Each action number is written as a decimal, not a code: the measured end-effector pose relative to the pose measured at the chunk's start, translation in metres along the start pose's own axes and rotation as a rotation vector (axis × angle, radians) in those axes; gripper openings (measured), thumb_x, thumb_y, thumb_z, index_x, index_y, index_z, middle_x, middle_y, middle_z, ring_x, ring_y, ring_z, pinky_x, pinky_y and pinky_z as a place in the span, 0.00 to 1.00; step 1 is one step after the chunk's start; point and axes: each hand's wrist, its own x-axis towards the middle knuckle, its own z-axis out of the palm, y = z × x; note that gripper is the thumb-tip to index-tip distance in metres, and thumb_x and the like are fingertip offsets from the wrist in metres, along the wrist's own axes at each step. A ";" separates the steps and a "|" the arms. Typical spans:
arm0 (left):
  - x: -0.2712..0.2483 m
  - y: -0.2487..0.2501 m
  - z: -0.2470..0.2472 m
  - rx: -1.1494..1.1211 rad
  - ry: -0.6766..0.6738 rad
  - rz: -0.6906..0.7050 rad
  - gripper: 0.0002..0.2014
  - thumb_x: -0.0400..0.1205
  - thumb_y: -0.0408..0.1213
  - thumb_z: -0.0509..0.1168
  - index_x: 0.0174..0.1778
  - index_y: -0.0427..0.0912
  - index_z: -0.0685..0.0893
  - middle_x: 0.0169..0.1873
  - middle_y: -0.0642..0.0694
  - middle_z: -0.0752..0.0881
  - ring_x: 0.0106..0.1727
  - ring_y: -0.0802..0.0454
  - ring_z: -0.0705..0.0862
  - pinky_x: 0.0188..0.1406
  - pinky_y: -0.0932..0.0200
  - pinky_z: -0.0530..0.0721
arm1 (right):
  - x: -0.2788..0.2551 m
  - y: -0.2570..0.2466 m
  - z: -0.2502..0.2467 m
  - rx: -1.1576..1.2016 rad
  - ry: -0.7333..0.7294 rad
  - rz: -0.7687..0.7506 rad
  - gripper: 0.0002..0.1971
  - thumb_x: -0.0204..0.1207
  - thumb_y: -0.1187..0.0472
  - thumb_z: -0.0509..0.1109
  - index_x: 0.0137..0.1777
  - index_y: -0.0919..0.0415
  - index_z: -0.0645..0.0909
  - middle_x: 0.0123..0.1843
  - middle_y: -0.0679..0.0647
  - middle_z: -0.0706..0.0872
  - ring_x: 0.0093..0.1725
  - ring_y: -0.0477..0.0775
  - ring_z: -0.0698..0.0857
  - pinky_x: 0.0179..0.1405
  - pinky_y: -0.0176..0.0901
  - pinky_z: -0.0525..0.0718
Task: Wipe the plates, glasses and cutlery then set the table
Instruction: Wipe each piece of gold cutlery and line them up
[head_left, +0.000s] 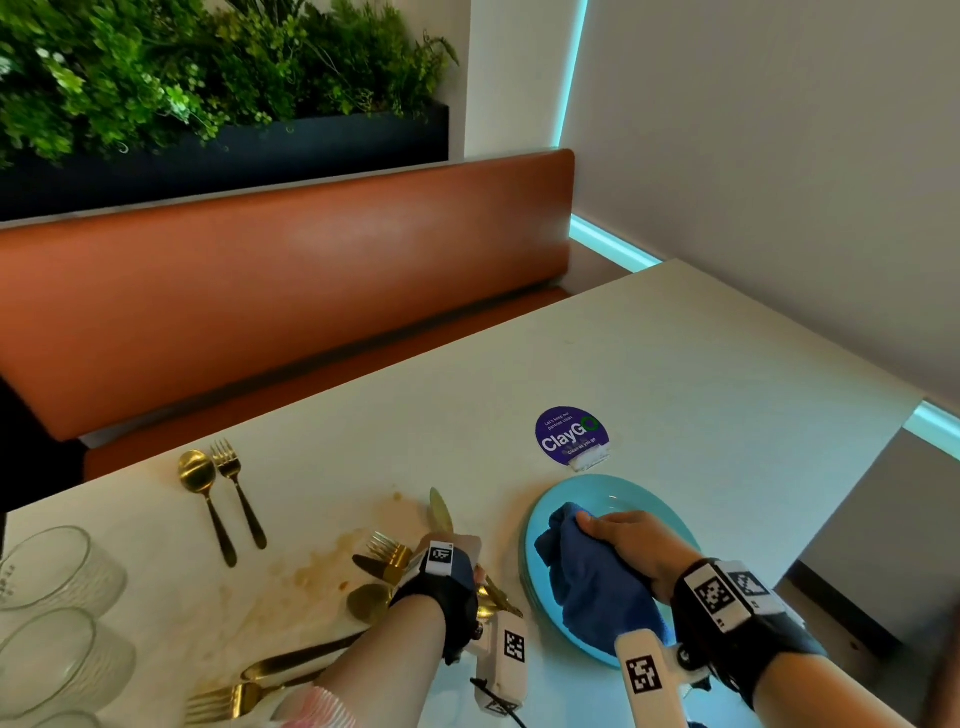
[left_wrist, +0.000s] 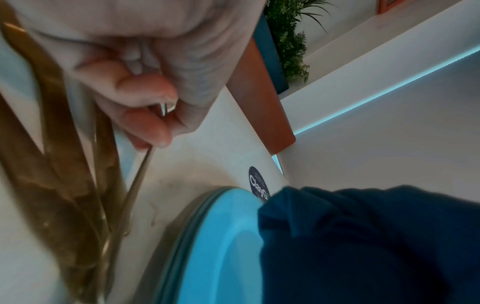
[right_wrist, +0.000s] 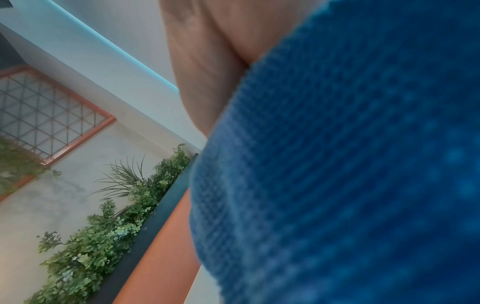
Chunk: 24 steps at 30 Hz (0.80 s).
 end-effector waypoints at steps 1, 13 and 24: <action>-0.007 0.001 0.000 0.103 0.049 0.045 0.13 0.79 0.35 0.61 0.28 0.41 0.74 0.29 0.44 0.80 0.30 0.47 0.79 0.28 0.64 0.79 | -0.002 -0.002 0.003 -0.009 -0.006 -0.004 0.16 0.79 0.53 0.66 0.44 0.67 0.86 0.46 0.63 0.90 0.50 0.61 0.88 0.61 0.56 0.84; -0.103 0.016 -0.034 0.156 -0.026 0.401 0.10 0.79 0.33 0.64 0.32 0.46 0.80 0.33 0.44 0.84 0.40 0.43 0.82 0.42 0.56 0.79 | -0.027 -0.024 0.066 0.681 0.028 -0.033 0.18 0.86 0.54 0.53 0.61 0.66 0.77 0.49 0.62 0.87 0.51 0.58 0.84 0.49 0.48 0.81; -0.153 -0.023 -0.117 0.247 0.164 0.524 0.11 0.84 0.35 0.56 0.56 0.39 0.81 0.54 0.39 0.87 0.55 0.40 0.86 0.53 0.54 0.84 | -0.082 -0.048 0.175 0.393 0.136 -0.204 0.18 0.82 0.60 0.63 0.67 0.69 0.74 0.56 0.65 0.85 0.56 0.63 0.84 0.59 0.57 0.82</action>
